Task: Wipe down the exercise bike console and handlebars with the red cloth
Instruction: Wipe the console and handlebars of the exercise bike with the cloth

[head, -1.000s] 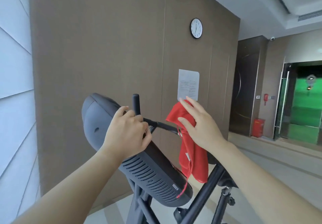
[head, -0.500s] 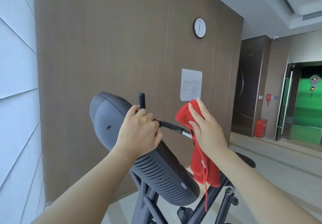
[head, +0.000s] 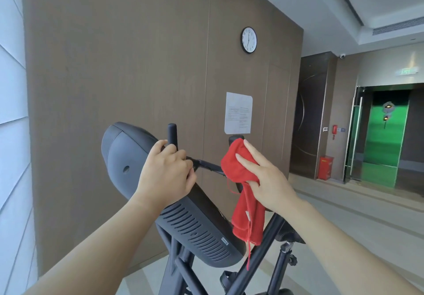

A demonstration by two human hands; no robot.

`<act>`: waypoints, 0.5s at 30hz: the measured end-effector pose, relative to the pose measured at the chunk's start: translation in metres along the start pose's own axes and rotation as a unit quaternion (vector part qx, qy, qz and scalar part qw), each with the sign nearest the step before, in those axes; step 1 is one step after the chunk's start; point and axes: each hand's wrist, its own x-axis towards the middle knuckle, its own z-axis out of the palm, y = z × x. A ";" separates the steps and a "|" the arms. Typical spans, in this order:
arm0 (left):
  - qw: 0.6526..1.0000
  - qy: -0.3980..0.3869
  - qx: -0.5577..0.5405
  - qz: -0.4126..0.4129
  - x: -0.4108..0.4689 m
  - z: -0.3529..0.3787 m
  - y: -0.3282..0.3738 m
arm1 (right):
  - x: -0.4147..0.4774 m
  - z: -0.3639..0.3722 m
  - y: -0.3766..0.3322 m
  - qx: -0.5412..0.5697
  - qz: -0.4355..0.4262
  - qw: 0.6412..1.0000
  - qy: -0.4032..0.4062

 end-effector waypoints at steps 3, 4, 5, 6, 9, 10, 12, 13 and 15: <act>1.000 -0.003 -0.002 0.001 0.000 -0.001 0.000 | 0.016 -0.020 -0.001 0.057 0.043 0.997 0.040; 1.000 -0.006 -0.001 0.002 0.001 -0.001 0.000 | 0.025 -0.028 -0.004 0.070 0.049 0.995 0.052; 1.000 -0.008 0.000 0.003 0.000 -0.001 -0.001 | 0.034 -0.036 -0.007 0.080 0.048 0.994 0.065; 1.000 -0.009 0.000 0.004 0.001 -0.001 -0.001 | 0.045 -0.044 -0.010 0.085 0.043 0.992 0.078; 1.000 -0.009 -0.001 0.006 0.001 -0.001 -0.001 | 0.077 -0.061 -0.021 0.099 0.038 0.989 0.104; 1.000 -0.009 -0.002 0.007 0.001 -0.001 -0.001 | 0.086 -0.062 -0.023 0.105 0.040 0.988 0.109; 1.000 -0.011 -0.003 0.009 0.001 -0.002 -0.001 | 0.098 -0.059 -0.025 0.114 0.053 0.986 0.114; 1.000 -0.012 -0.004 0.009 0.001 -0.002 -0.001 | 0.101 -0.055 -0.024 0.118 0.062 0.985 0.112; 1.000 -0.013 -0.004 0.010 0.001 -0.002 -0.001 | 0.099 -0.043 -0.020 0.119 0.073 0.985 0.105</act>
